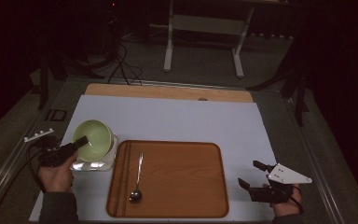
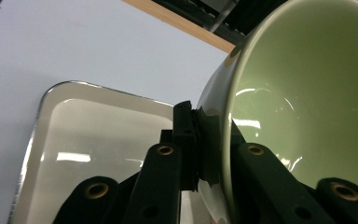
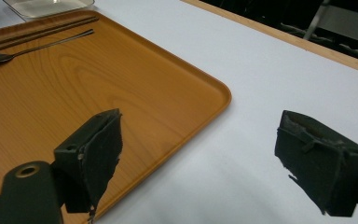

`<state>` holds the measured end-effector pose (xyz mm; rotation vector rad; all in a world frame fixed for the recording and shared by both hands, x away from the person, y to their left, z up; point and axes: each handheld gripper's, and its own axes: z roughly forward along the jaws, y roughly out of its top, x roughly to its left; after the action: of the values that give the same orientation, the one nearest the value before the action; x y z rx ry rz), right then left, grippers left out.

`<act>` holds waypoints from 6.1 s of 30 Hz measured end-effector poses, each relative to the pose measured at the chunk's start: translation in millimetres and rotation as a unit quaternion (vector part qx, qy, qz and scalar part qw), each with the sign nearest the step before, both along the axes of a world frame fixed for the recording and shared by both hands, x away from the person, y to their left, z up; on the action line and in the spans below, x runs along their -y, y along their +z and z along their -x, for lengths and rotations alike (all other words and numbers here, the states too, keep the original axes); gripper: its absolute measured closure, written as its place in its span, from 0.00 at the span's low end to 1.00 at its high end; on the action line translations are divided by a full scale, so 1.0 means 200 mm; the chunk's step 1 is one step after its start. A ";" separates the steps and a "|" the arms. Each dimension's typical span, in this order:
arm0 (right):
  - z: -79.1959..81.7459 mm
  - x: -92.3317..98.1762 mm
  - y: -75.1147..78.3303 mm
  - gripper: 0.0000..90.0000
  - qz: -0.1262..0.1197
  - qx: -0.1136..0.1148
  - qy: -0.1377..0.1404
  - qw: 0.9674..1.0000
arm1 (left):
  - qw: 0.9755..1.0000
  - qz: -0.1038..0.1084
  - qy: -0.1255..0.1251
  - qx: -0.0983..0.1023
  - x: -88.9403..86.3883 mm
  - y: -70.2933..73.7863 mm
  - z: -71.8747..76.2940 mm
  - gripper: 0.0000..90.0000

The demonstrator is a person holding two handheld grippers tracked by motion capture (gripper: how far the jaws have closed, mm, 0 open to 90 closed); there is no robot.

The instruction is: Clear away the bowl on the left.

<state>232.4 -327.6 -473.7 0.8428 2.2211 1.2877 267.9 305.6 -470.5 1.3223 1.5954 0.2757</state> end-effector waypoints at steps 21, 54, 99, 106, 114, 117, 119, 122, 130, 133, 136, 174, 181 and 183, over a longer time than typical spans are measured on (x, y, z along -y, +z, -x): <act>0.00 0.00 0.00 0.16 -0.001 0.000 0.000 1.000 | 0.999 -0.017 -0.049 0.001 0.16 0.05 -0.01 0.94; 0.00 0.01 0.00 0.16 -0.003 0.001 -0.002 1.000 | 0.985 -0.061 -0.159 -0.031 0.54 0.00 -0.04 0.94; 0.00 0.00 0.00 0.16 -0.001 0.000 -0.002 1.000 | 0.961 -0.126 -0.219 -0.112 0.85 -0.21 -0.08 0.93; 0.00 0.01 0.00 0.16 -0.001 0.000 -0.002 1.000 | 0.957 -0.158 -0.218 -0.108 0.87 -0.20 -0.07 0.90; 0.00 0.01 0.00 0.16 -0.001 0.001 -0.001 1.000 | 0.955 -0.169 -0.216 -0.111 0.88 -0.20 -0.07 0.85; 0.00 0.00 0.00 0.16 -0.002 0.001 -0.001 1.000 | 0.955 -0.164 -0.222 -0.108 0.87 -0.20 -0.07 0.82; 0.00 0.00 0.00 0.16 -0.001 0.000 -0.001 1.000 | 0.955 -0.160 -0.226 -0.106 0.87 -0.20 -0.07 0.78; 0.00 0.00 0.00 0.16 -0.001 0.001 -0.001 1.000 | 0.955 -0.161 -0.227 -0.104 0.88 -0.20 -0.07 0.72; 0.00 0.01 0.00 0.16 -0.001 0.000 -0.002 1.000 | 0.955 -0.169 -0.222 -0.101 0.86 -0.19 -0.07 0.56; 0.00 0.01 0.00 0.16 -0.002 0.001 -0.002 1.000 | 0.955 -0.171 -0.222 -0.095 0.85 -0.18 -0.06 0.54; 0.00 0.01 0.00 0.16 -0.002 0.001 -0.002 1.000 | 0.957 -0.168 -0.220 -0.086 0.84 -0.16 -0.06 0.53; 0.00 0.01 0.00 0.16 -0.002 0.002 -0.003 1.000 | 0.984 -0.133 -0.116 0.013 0.44 0.07 -0.03 0.52; 0.00 0.01 0.00 0.16 -0.002 0.001 -0.003 1.000 | 0.986 -0.140 -0.089 0.023 0.34 0.09 -0.02 0.52; 0.00 0.01 0.00 0.16 -0.002 0.001 -0.003 1.000 | 0.986 -0.144 -0.081 0.023 0.31 0.09 -0.02 0.52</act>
<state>232.0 -329.2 -473.7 0.8476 2.2134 1.2905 271.3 243.6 -453.0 1.6447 1.4375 0.4452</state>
